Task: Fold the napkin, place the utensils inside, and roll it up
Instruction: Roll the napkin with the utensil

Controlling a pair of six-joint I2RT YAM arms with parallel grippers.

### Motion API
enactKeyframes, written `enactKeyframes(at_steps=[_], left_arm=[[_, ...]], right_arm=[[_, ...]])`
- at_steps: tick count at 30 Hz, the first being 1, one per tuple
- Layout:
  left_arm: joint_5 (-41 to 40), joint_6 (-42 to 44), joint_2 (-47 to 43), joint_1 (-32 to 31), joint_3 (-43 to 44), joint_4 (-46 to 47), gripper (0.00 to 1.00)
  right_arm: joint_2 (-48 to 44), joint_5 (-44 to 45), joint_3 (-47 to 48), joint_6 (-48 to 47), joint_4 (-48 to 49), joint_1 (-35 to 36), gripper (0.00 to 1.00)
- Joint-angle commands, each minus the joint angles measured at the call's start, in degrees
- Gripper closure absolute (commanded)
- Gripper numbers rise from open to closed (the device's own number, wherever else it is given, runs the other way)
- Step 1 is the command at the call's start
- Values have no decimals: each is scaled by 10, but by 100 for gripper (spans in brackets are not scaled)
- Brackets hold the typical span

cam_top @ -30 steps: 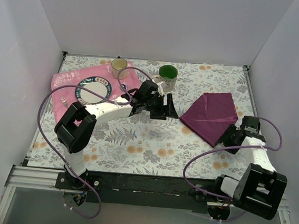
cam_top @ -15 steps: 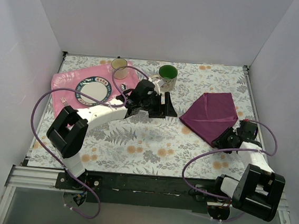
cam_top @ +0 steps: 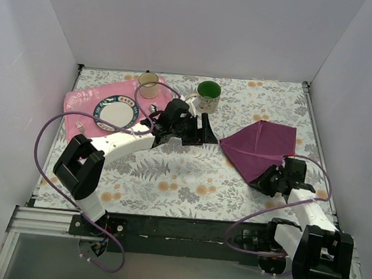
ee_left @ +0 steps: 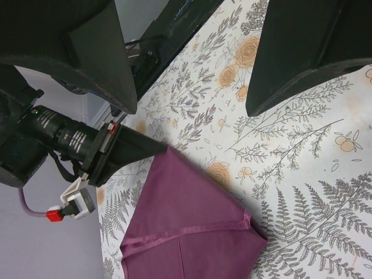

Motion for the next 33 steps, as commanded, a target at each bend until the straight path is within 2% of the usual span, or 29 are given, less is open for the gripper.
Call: enactKeyframes(at_steps=[1,5,6,7,8,9,11,13,15,16,17,19,24,27,33], left_arm=[[-16,8,-44,10,-5,5,24],[-20,16,-44,21,-2,-9,24],[-19,18,-46,23,-1,-12,24],[-20,21,-47,27,-1,-13,23],[-20,24,-47,29,3,-18,23],[-17,26,-47,31,6,-20,22],[-14,32,-39,33,17,-26,22],[8,31,-19,33,24,-25,23],[67,6,2,33,20,6,24],[83,-6,17,32,18,22,25],[95,-20,46,33,17,50,30],[117,-57,76,32,18,70,34],[57,-62,137,17,45,94,42],[30,-72,170,9,64,82,46],[-8,-121,212,-10,63,116,47]], right_arm=[[-16,1,-8,58,-12,78,77],[-30,53,53,10,-92,97,68],[-31,67,91,-31,-110,98,59],[-29,81,114,-55,-128,99,55],[-25,137,138,-82,-181,103,51],[-19,168,182,-100,-204,109,35],[-19,134,195,-118,-185,123,35],[-5,171,237,-115,-188,181,31],[18,187,253,-128,-162,200,24],[30,170,254,-132,-143,200,23],[45,165,277,-137,-140,200,23],[100,169,317,-142,-155,199,27],[181,179,406,-174,-163,193,28],[198,173,415,-187,-158,186,28],[197,137,393,-192,-134,155,28]])
